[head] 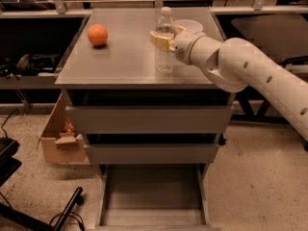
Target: Pick water bottle from bottom drawer and place on counter
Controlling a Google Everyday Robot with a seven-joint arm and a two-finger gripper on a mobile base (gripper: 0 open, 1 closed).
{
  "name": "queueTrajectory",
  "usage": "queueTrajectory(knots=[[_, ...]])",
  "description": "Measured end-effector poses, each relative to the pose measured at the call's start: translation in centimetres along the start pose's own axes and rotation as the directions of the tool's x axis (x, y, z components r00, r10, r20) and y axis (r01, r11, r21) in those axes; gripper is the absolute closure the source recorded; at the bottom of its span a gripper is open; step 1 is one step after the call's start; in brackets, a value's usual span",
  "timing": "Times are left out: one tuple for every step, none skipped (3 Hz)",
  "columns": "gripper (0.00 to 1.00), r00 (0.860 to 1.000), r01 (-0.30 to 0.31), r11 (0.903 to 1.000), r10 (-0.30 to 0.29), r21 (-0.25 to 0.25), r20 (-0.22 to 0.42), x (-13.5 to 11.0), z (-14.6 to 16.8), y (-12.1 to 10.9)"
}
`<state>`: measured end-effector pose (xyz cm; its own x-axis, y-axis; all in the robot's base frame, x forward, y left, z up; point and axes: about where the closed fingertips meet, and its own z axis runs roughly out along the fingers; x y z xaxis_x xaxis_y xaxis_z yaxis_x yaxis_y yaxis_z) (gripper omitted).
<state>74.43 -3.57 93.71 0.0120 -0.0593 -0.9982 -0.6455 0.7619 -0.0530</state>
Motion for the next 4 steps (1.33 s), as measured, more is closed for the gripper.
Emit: queueTrajectory(knots=[[0.13,1.0,0.0,1.0,0.0,0.0,0.0,0.0,0.0,0.0],[0.0,1.0,0.0,1.0,0.0,0.0,0.0,0.0,0.0,0.0],[0.0,1.0,0.0,1.0,0.0,0.0,0.0,0.0,0.0,0.0],[0.0,0.999,0.028,0.9992,-0.027,-0.029,0.019,-2.2,-2.3,-0.3]])
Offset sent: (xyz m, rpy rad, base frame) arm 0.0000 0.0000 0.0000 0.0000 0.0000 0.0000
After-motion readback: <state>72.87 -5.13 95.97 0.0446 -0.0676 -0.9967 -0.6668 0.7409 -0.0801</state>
